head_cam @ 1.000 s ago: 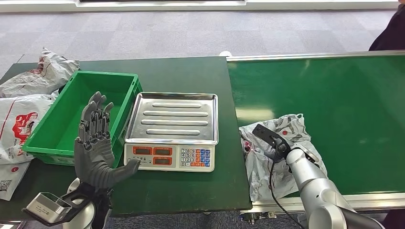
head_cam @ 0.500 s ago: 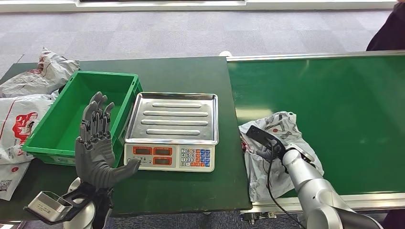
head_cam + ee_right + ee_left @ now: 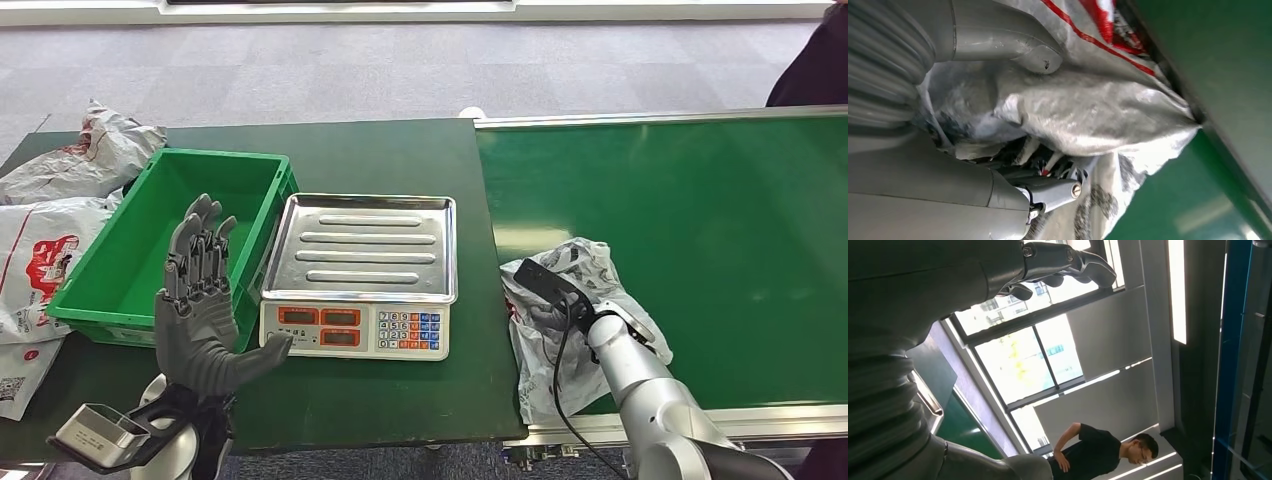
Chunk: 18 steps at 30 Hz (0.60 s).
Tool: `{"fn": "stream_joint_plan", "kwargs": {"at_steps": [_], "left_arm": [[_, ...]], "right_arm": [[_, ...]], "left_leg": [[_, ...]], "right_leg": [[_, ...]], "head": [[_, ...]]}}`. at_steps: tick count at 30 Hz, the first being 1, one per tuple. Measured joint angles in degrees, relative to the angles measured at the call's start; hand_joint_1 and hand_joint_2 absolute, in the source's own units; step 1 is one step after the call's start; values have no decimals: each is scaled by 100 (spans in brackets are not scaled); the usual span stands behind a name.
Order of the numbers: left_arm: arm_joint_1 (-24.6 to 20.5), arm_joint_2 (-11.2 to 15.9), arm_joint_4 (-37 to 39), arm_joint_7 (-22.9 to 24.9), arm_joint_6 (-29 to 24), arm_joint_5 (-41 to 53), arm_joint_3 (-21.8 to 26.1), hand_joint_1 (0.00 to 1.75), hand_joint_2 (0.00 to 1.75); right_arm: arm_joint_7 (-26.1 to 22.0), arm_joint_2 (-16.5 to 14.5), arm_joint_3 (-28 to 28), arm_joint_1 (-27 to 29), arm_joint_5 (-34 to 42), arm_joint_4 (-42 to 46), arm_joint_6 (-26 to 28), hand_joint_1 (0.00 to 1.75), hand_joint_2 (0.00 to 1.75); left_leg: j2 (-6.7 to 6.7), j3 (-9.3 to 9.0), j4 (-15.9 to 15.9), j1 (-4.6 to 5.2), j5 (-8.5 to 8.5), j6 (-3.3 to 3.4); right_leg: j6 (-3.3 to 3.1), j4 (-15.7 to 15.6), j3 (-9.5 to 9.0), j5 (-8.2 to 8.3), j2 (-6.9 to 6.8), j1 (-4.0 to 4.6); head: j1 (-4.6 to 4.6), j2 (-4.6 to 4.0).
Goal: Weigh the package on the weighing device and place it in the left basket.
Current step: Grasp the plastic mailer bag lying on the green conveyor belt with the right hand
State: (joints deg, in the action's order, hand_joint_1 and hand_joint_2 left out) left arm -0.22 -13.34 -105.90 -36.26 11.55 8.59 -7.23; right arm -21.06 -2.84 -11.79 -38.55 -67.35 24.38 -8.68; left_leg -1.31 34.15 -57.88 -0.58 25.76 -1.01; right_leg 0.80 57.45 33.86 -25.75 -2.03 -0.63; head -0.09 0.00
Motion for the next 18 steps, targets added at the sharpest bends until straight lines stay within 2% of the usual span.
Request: {"fn": "stream_joint_plan", "kwargs": {"at_steps": [12,15,18], "left_arm": [[52,-59,-144,43,10,51,54,0,175],[54,-73,-157,57,35,62,56,0,175],[79,-88,-199,75,18,74,67,0,175]], "right_arm": [[22,-35,199,166,339,338,124,175,175],[59,-37,227,232,453,459,282,175,175],[141,-67,231,320,619,721,663,175,175]], "left_leg": [[2,1,0,0,0,0],[2,3,0,0,0,0],[2,4,0,0,0,0]], "right_leg": [[0,0,1,0,-1,0],[0,0,1,0,-2,0],[0,0,1,0,-2,0]], "head": [[0,0],[0,0],[0,0]]}}
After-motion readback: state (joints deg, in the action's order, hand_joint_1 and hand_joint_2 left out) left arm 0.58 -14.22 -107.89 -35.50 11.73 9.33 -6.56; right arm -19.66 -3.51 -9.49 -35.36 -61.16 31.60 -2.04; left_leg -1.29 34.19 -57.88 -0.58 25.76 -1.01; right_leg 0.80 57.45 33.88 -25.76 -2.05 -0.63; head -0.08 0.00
